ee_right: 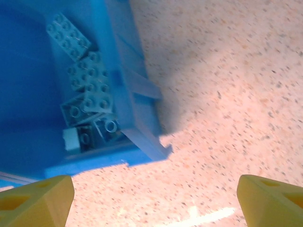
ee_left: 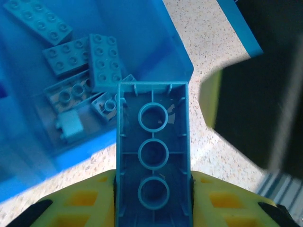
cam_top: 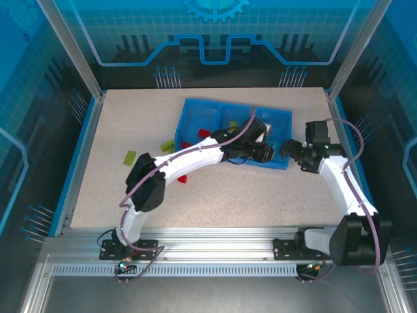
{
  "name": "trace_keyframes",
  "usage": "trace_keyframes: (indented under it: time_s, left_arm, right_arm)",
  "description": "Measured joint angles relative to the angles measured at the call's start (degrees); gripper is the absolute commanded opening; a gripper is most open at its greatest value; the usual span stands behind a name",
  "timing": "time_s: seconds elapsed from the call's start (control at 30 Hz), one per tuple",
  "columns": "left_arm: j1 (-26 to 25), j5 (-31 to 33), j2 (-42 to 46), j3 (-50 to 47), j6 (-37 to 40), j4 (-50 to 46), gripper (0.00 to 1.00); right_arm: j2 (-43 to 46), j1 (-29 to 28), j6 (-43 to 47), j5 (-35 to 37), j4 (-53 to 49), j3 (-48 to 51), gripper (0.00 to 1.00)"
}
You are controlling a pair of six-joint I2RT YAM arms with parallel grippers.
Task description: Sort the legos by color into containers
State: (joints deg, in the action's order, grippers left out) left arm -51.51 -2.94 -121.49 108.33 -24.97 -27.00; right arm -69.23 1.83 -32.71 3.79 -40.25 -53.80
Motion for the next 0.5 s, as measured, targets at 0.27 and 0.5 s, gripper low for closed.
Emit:
trace_keyframes:
  time_s: [0.27,0.5]
  left_arm:
    - [2.4,-2.3,-14.1,14.1,0.9,-1.2,0.26]
    - [6.0,-4.7,-17.5,16.7,-1.3,0.5,0.62]
  right_arm:
    - [7.5,0.9,0.6,-1.0,-0.7,11.0,0.91]
    - [14.5,0.9,-0.5,-4.6,-0.5,18.0,0.91]
